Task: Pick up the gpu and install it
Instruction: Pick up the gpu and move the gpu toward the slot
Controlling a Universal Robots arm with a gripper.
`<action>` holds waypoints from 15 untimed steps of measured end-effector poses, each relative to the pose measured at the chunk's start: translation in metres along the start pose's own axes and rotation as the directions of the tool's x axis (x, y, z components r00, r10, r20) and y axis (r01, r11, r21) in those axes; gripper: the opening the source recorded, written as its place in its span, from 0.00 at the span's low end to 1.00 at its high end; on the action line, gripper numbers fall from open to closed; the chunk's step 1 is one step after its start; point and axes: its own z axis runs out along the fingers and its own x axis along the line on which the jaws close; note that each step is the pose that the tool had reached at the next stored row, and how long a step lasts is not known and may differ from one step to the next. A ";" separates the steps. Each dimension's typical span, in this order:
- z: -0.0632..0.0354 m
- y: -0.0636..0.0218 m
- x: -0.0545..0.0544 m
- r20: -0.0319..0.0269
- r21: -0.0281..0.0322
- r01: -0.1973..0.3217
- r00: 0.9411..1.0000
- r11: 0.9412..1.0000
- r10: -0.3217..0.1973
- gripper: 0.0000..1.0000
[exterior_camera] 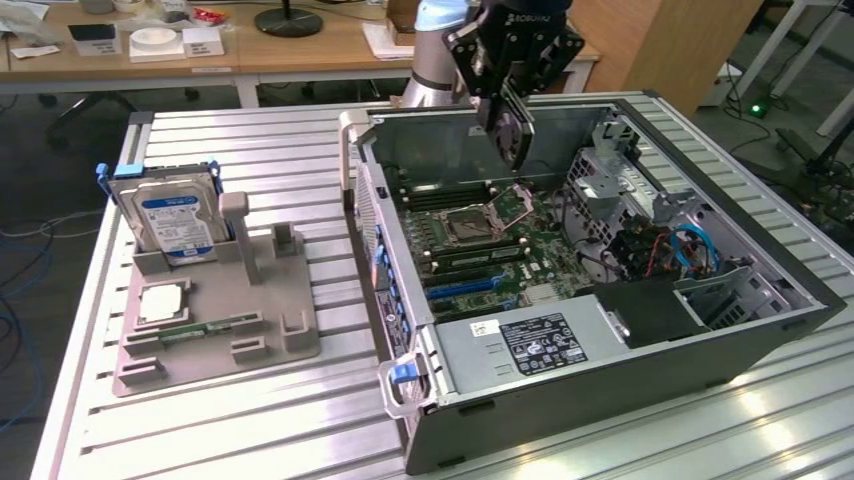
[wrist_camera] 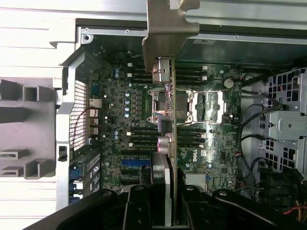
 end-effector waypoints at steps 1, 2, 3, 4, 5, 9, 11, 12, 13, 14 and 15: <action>0.0000 0.0000 -0.001 0.000 0.000 0.000 1.000 1.000 0.000 0.28; 0.0001 0.0000 -0.002 0.000 0.000 0.000 1.000 1.000 0.000 0.28; 0.0001 0.0000 -0.003 0.000 0.000 0.000 1.000 1.000 0.000 0.28; 0.0001 0.0000 -0.004 0.000 0.000 0.000 1.000 1.000 0.000 0.28; 0.0001 0.0000 -0.005 0.000 0.000 0.000 1.000 1.000 0.000 0.28; 0.0002 -0.0001 -0.008 0.000 0.000 0.000 1.000 1.000 0.000 0.28; 0.0003 -0.0001 -0.010 0.000 0.000 0.000 1.000 1.000 0.000 0.28; 0.0002 -0.0001 -0.011 0.000 0.000 0.000 1.000 1.000 0.000 0.28; 0.0003 -0.0001 -0.011 0.000 0.000 0.000 1.000 1.000 0.000 0.28; 0.0003 -0.0001 -0.012 0.000 0.000 0.000 1.000 1.000 0.000 0.28; 0.0003 -0.0001 -0.013 0.000 0.000 0.000 1.000 1.000 0.000 0.28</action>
